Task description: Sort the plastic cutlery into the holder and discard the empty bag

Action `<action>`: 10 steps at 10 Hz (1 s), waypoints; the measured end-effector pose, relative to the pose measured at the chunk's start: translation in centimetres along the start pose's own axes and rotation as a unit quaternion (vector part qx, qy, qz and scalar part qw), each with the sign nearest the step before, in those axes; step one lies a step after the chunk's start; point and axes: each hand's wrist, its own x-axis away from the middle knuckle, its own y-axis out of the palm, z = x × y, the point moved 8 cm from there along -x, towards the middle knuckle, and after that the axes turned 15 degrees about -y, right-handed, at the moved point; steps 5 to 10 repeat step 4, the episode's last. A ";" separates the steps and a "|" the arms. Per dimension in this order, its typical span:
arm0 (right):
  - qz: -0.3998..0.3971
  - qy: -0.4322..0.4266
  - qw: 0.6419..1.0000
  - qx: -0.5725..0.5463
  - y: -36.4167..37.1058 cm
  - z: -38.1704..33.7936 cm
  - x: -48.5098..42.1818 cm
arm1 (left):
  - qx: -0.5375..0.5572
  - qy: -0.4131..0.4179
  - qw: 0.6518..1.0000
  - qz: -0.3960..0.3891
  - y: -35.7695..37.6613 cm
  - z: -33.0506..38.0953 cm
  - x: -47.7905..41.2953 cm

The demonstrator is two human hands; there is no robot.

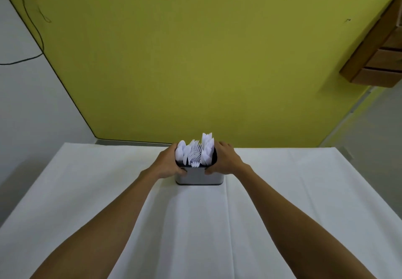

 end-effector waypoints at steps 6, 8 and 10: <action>-0.095 0.016 0.995 -0.016 -2.1 1.1 -0.4 | -0.132 -0.056 0.984 -0.104 -2.0 -1.6 -1.6; -0.095 0.016 0.995 -0.016 -2.1 1.1 -0.4 | -0.132 -0.056 0.984 -0.104 -2.0 -1.6 -1.6; -0.095 0.016 0.995 -0.016 -2.1 1.1 -0.4 | -0.132 -0.056 0.984 -0.104 -2.0 -1.6 -1.6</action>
